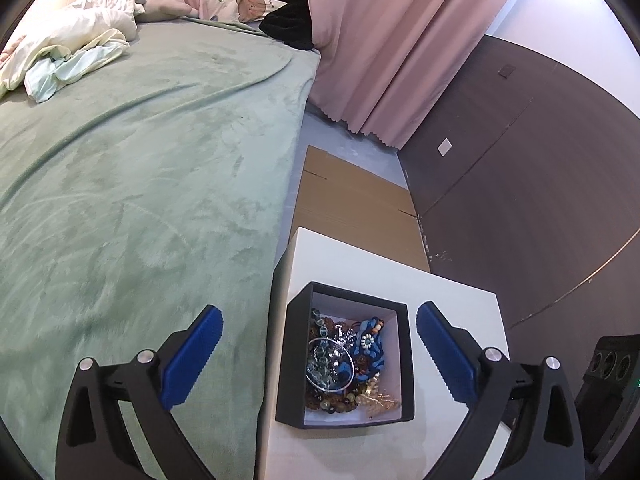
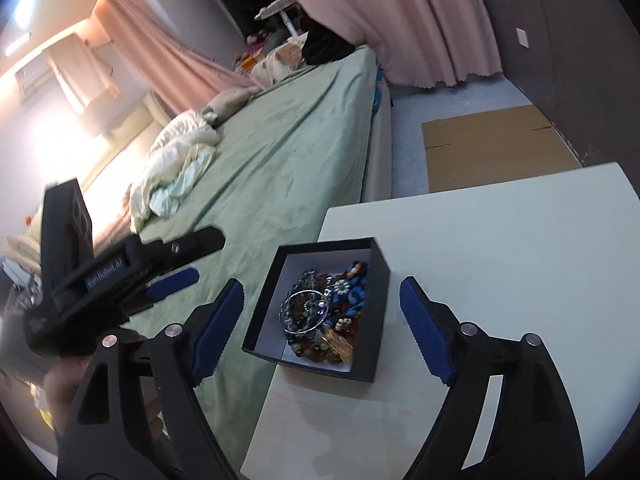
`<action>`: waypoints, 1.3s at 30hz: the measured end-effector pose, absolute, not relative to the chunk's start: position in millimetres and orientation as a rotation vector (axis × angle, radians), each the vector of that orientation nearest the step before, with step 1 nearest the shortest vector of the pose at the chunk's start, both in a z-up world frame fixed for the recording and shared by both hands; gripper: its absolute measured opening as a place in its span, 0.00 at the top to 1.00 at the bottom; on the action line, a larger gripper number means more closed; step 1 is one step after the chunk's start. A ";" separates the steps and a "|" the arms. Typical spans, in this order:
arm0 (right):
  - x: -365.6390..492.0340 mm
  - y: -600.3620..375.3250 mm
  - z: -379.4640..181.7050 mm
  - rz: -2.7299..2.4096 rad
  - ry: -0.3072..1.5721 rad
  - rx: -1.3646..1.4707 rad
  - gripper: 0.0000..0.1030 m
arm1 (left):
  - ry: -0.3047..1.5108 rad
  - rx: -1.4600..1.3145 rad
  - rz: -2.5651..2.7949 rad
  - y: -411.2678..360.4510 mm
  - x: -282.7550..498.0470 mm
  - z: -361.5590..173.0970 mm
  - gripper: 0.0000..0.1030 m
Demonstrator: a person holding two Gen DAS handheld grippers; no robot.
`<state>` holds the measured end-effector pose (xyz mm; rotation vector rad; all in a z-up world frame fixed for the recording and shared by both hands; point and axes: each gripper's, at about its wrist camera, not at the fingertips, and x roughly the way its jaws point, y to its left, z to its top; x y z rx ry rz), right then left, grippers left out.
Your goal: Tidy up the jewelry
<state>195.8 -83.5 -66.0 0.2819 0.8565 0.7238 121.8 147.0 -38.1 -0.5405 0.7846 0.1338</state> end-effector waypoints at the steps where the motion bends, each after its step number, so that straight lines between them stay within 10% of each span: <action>1: 195.7 -89.7 -65.1 0.711 0.857 0.291 0.22 | 0.784 -0.538 0.135 145.7 121.2 -37.6 0.08; 39: 114.0 -214.3 -46.5 0.556 0.793 0.328 0.08 | 0.667 -0.282 -0.036 31.1 26.6 0.0 0.08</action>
